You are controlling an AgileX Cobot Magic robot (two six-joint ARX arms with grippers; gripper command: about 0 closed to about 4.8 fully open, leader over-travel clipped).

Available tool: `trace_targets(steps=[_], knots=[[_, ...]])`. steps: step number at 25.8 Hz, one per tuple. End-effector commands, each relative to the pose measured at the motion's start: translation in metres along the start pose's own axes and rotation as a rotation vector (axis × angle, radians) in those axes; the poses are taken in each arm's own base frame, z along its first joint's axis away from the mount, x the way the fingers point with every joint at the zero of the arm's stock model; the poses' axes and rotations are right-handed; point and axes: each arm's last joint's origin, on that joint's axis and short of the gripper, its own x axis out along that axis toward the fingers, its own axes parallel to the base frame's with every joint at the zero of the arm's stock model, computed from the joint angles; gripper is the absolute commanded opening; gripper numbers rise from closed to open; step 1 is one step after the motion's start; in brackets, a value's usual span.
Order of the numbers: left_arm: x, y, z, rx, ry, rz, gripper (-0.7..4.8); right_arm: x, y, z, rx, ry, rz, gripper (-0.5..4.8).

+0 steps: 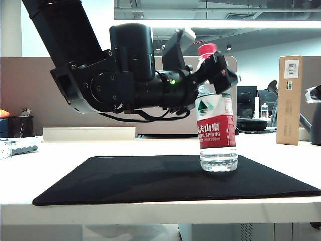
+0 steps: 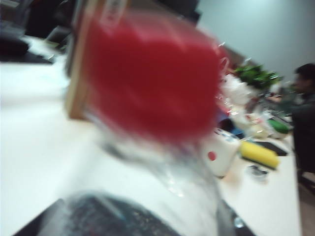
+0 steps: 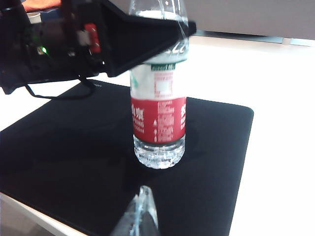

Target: Stand the plastic bottle up on the black mouse pad.

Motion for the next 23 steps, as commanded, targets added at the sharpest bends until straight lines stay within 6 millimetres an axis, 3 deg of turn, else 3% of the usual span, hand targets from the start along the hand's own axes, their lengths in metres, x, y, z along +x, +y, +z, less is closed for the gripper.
trace_targets(steps=[1,8,9,11,15,17,20,21,23], knots=[[0.001,-0.005,0.009,0.027,-0.058,-0.08,3.96,0.0,0.0,0.0,0.003,-0.012,-0.001,-0.01],[0.0,-0.008,0.016,0.053,-0.128,-0.12,4.1,0.0,0.0,0.0,0.003,-0.012,-0.001,-0.01],[-0.002,-0.006,0.021,0.07,-0.174,-0.126,4.59,0.0,0.0,0.0,0.003,-0.012,-0.001,-0.01],[-0.004,-0.005,0.027,0.071,-0.208,-0.13,4.72,0.0,0.0,0.0,0.003,-0.012,-0.001,-0.01],[-0.01,0.002,0.051,0.069,-0.245,-0.149,4.72,0.0,0.0,0.0,0.003,-0.013,-0.001,-0.01],[-0.019,0.007,0.083,0.065,-0.3,-0.169,4.58,0.0,0.0,0.0,0.003,-0.013,-0.001,-0.01],[-0.034,0.002,0.123,0.087,-0.306,-0.326,-0.29,0.0,0.0,0.0,0.003,-0.013,-0.001,-0.01],[-0.038,-0.001,0.132,0.097,-0.313,-0.349,0.11,0.0,0.0,0.0,0.003,-0.013,-0.001,-0.01],[-0.045,-0.008,0.151,0.096,-0.326,-0.36,-0.04,0.0,0.0,0.0,0.003,-0.013,-0.002,-0.01]])
